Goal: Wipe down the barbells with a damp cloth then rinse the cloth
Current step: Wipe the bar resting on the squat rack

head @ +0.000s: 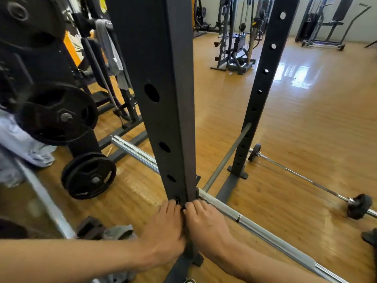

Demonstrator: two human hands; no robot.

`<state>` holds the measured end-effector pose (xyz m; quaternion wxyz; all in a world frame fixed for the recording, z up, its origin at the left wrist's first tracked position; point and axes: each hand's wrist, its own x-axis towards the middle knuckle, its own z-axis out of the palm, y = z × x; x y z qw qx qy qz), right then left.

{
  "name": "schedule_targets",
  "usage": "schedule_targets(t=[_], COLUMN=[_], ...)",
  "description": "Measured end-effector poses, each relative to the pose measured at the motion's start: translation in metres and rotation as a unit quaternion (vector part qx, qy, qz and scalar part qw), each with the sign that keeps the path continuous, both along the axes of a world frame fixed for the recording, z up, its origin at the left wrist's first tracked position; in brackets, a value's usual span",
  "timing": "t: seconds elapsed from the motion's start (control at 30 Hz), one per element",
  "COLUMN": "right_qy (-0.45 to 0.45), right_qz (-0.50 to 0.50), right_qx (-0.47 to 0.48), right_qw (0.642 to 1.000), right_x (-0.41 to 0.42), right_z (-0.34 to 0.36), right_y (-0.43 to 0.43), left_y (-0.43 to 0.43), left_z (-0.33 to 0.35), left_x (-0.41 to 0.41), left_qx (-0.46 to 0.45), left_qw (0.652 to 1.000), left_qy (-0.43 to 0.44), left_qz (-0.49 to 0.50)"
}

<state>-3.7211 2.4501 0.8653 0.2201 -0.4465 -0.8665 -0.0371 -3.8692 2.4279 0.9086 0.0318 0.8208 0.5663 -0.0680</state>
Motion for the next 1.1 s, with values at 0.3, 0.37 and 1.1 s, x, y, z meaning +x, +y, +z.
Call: schedule_targets(t=[0.3,0.37,1.1], right_qy=[0.012,-0.012,0.240], right_qz=[0.062,0.076,-0.236], right_qx=[-0.030,-0.037,-0.130], right_qw=[0.998,0.996,0.933], right_x=[-0.111,-0.131,-0.195], right_z=[0.015,0.022,0.030], right_y=[0.011,0.018,0.160], left_y=[0.019,0.030,0.220], left_z=[-0.004,-0.008,-0.021], left_x=[-0.094,-0.117,-0.220], left_qx=[-0.013,0.014,0.027], left_qw=[0.983,0.982,0.996], left_qy=[0.092,0.074,0.055], left_qz=[0.161,0.171,0.059])
